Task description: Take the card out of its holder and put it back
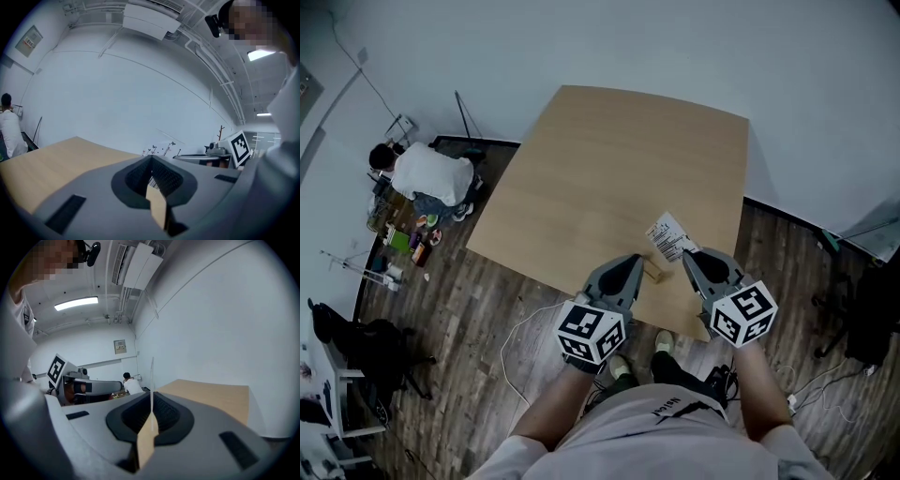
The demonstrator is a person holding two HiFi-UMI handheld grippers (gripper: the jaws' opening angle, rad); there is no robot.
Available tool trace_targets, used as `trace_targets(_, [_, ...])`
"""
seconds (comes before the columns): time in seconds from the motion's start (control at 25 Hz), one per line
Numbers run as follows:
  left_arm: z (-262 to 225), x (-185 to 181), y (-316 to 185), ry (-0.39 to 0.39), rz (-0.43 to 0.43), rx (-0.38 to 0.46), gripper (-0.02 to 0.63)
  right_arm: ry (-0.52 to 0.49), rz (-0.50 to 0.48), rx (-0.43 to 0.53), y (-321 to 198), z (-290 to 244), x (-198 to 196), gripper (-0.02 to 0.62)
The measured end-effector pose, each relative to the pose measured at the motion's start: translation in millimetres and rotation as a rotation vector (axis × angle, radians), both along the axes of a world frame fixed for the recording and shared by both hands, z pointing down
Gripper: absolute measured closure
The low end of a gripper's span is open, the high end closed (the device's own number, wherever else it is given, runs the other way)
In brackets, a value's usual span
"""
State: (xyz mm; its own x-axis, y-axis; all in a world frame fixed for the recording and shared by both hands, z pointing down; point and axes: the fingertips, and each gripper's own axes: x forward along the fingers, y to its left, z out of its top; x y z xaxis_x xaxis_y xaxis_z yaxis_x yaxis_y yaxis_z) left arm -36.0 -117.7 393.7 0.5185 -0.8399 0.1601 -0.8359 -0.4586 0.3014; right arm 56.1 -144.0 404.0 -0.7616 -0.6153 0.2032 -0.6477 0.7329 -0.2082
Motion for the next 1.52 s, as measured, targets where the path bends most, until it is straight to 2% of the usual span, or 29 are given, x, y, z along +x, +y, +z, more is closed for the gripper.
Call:
trace_targets(0.36, [39,-13,-9,-0.009,-0.073,-0.039,0.594,0.022,-0.080,-0.068,-7,77,-4,0.569])
trace_targets(0.56, [67,-19,-10,-0.017,-0.106,-0.088,0.594,0.039,-0.122,-0.105,-13,123,-10,0.569])
trace_targets(0.88, [94,-30,-13,-0.030,-0.152,-0.144,0.594,0.111,-0.174,-0.149,-27,183,-23,0.569])
trace_targets(1.16, [105,-38,-16,-0.031,-0.174,-0.171,0.594,0.144,-0.197,-0.200,-31,216,-32,0.569])
trace_targets(1.52, [108,-44,-18,-0.030,-0.184,-0.182,0.594,0.140,-0.196,-0.206,-31,226,-35,0.569])
